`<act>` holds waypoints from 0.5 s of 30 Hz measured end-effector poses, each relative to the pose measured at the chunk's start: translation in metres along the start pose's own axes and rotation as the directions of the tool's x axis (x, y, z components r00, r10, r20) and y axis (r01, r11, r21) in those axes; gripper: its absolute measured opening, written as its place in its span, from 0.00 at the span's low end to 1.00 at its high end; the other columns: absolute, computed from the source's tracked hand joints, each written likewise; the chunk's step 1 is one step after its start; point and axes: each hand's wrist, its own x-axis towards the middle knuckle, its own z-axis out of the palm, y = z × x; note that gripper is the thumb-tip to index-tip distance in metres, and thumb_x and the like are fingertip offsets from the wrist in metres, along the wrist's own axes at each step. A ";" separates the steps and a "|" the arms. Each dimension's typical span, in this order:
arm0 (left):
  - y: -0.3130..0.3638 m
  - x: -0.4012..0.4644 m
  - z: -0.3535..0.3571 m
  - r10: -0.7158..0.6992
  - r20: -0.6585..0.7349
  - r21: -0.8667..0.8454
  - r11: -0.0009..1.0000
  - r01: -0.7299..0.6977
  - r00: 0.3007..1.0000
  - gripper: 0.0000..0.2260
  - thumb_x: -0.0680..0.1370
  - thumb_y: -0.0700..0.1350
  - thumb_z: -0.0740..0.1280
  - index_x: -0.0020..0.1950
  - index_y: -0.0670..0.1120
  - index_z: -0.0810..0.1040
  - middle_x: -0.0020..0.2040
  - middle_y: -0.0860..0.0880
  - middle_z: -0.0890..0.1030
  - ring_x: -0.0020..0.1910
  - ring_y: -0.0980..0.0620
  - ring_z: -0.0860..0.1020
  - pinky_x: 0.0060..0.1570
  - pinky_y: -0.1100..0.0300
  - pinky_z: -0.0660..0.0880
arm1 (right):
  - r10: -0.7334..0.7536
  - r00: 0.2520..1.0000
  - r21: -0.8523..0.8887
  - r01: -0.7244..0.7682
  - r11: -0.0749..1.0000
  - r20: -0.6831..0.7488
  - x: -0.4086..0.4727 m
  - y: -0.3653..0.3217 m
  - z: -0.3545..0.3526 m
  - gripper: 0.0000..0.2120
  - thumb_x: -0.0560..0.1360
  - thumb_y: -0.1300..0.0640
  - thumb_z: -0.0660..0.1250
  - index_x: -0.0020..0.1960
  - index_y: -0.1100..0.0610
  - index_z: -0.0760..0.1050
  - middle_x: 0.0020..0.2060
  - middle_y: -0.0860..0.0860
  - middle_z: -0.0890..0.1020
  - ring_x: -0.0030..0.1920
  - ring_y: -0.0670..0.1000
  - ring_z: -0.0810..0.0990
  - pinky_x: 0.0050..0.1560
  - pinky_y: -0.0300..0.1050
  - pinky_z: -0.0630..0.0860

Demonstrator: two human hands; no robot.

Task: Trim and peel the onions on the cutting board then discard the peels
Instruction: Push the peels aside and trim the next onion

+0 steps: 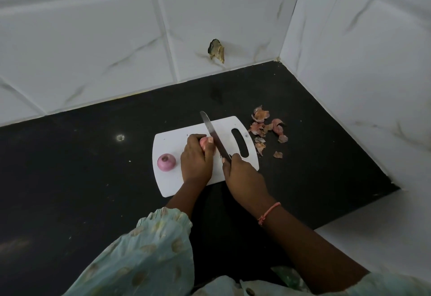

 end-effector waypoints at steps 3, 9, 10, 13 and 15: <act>0.001 0.003 0.001 0.007 -0.006 0.016 1.000 -0.007 1.000 0.16 0.81 0.63 0.53 0.55 0.52 0.70 0.52 0.51 0.79 0.46 0.51 0.79 0.47 0.46 0.79 | 0.002 1.000 -0.094 -0.001 0.996 0.003 0.004 -0.004 -0.002 0.15 0.84 0.46 0.50 0.59 0.55 0.68 0.44 0.52 0.82 0.43 0.50 0.82 0.33 0.39 0.66; 0.006 0.002 -0.001 -0.019 -0.014 -0.029 0.999 0.019 1.000 0.23 0.79 0.65 0.51 0.55 0.48 0.72 0.52 0.48 0.79 0.45 0.50 0.79 0.45 0.51 0.77 | 0.015 0.999 -0.165 -0.008 0.986 0.041 0.014 -0.011 0.000 0.13 0.84 0.50 0.52 0.60 0.57 0.68 0.44 0.52 0.82 0.42 0.51 0.83 0.37 0.41 0.72; 0.006 0.001 -0.001 -0.016 -0.015 -0.029 0.999 0.015 1.000 0.23 0.79 0.65 0.51 0.55 0.48 0.72 0.51 0.48 0.79 0.44 0.50 0.79 0.44 0.52 0.76 | 0.016 0.999 -0.182 -0.007 0.983 0.045 0.019 -0.012 0.001 0.12 0.84 0.51 0.53 0.60 0.57 0.68 0.44 0.53 0.82 0.42 0.51 0.83 0.37 0.42 0.72; 0.007 0.004 0.001 -0.024 -0.027 -0.021 1.000 0.023 0.999 0.24 0.78 0.65 0.50 0.54 0.47 0.72 0.50 0.48 0.79 0.43 0.50 0.78 0.41 0.56 0.72 | 0.036 0.997 -0.208 -0.020 0.978 0.071 0.029 -0.017 0.002 0.11 0.84 0.52 0.54 0.61 0.57 0.67 0.46 0.53 0.82 0.44 0.52 0.83 0.38 0.42 0.70; 0.006 0.005 0.002 -0.050 -0.035 -0.020 0.999 0.049 0.998 0.22 0.79 0.64 0.50 0.53 0.49 0.71 0.49 0.49 0.79 0.42 0.50 0.78 0.41 0.55 0.74 | 0.038 0.995 -0.196 -0.019 0.981 0.092 0.026 -0.015 -0.001 0.12 0.84 0.51 0.53 0.60 0.57 0.68 0.44 0.52 0.82 0.43 0.51 0.83 0.40 0.43 0.73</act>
